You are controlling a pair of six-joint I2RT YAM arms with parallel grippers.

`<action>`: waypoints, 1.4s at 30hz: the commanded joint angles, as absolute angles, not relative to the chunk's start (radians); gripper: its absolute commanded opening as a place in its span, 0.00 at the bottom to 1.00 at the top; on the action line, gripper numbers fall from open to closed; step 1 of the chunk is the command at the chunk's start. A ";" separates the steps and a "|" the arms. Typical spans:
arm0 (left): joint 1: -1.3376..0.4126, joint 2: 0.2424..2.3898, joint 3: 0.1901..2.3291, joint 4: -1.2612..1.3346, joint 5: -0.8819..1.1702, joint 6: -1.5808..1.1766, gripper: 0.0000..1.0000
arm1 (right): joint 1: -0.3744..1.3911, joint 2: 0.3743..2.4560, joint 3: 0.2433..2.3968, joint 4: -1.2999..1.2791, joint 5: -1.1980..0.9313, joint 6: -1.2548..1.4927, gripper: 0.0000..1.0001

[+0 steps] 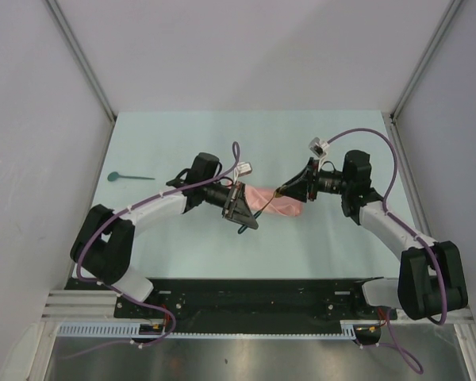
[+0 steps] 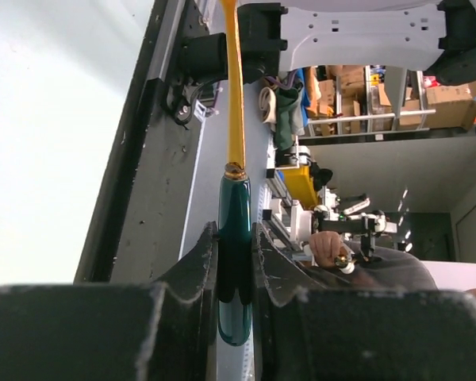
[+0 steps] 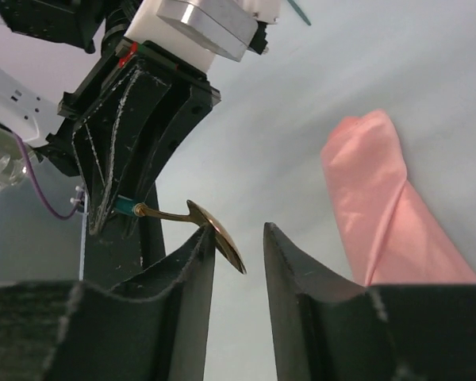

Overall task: Fold the napkin into a case and place the utensils inside
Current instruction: Pass from the left arm to the right, then insert the spoon into the folded napkin.

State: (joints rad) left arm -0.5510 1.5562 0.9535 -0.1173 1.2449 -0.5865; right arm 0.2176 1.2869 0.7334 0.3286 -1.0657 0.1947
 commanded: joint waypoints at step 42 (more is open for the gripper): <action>-0.351 1.908 1.238 -0.238 0.361 -0.672 0.00 | 0.069 1.281 0.715 -0.085 -0.368 0.580 0.00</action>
